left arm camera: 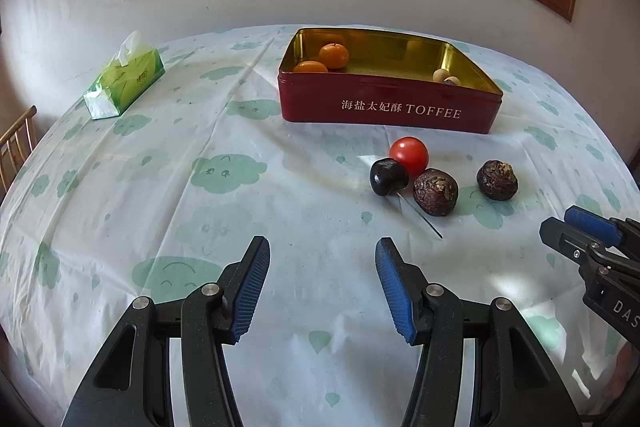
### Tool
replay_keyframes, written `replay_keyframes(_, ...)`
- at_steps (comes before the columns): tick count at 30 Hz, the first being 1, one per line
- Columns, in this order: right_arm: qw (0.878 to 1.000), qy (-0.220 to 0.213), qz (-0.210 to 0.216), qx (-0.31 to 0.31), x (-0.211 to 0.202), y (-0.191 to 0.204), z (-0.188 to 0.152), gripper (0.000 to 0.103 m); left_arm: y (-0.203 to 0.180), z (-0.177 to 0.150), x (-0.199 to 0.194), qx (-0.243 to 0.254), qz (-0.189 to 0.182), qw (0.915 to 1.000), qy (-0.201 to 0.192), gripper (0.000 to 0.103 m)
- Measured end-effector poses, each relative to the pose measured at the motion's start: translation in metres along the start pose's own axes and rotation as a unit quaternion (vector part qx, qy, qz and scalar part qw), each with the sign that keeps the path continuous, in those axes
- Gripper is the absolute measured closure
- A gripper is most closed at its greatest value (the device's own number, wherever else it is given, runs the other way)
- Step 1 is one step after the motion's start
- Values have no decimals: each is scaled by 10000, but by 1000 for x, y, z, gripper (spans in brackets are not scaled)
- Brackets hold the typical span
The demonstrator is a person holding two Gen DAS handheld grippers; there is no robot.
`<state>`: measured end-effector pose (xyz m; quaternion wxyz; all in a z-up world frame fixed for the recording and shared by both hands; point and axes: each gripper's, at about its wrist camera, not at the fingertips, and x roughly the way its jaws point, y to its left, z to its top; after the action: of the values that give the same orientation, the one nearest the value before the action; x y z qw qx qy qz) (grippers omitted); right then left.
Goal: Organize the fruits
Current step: 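Move both open grippers back toward the remaining fruits, then grasp the dark brown round fruit with the right gripper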
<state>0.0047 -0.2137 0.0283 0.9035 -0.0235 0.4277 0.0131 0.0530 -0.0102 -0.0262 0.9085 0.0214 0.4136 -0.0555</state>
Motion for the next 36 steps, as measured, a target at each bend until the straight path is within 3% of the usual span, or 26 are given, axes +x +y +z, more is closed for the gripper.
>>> replay_keyframes(36, 9994, 243, 105, -200, 50, 8, 23, 64, 5, 2, 25, -46, -29, 9999, 87, 47)
